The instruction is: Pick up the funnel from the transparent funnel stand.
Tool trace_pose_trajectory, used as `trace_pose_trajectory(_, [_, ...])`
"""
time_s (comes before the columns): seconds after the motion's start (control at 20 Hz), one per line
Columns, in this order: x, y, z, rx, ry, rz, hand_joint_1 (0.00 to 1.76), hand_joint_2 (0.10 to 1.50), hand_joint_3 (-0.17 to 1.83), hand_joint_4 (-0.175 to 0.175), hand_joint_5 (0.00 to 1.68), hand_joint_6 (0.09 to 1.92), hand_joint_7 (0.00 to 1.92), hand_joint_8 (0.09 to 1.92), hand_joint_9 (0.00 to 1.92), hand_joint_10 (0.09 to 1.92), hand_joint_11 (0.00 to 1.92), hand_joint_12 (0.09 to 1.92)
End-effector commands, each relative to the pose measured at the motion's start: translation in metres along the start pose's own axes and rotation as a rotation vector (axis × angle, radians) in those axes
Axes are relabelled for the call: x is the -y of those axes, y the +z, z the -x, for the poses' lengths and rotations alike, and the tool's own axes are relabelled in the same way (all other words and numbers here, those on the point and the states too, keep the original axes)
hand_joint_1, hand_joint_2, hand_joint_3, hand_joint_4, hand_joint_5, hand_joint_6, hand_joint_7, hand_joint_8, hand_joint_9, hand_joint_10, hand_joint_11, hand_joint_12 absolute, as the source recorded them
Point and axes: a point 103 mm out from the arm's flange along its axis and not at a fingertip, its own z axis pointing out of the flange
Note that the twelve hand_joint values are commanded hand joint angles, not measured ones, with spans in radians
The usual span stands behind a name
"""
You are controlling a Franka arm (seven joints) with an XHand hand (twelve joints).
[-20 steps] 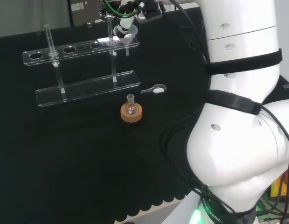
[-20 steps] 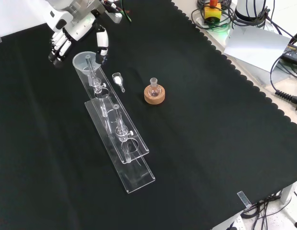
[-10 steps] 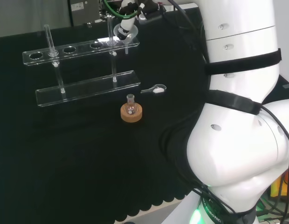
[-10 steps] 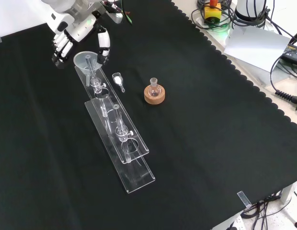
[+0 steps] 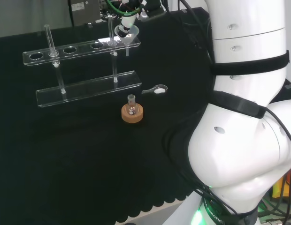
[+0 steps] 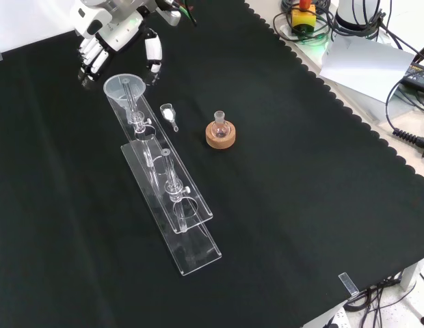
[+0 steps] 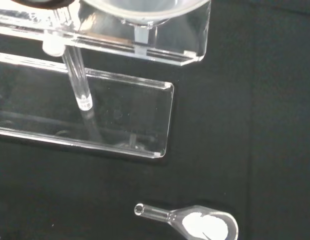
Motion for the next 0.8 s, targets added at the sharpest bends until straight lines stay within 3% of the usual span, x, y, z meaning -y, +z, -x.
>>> trace_pose_trajectory(0.05, [0.004,0.004,-0.008,-0.002,-0.003,-0.016,0.65,0.68,0.51,-0.026,0.19,0.09,0.00,0.48,0.16,0.82,0.15,1.52])
trace_pose_trajectory(0.2, [0.002,0.005,-0.010,0.005,-0.001,-0.013,0.65,0.67,0.52,-0.028,0.18,0.09,0.00,0.44,0.14,0.81,0.16,1.51])
trace_pose_trajectory(0.55, [-0.007,0.007,-0.014,0.037,0.009,-0.038,0.67,0.66,0.52,-0.032,0.09,0.09,0.00,0.16,0.03,0.85,0.18,1.52])
trace_pose_trajectory(0.8, [-0.012,0.011,-0.014,0.052,0.010,-0.042,0.71,0.64,0.53,-0.030,0.07,0.09,0.00,0.10,0.00,0.87,0.18,1.53])
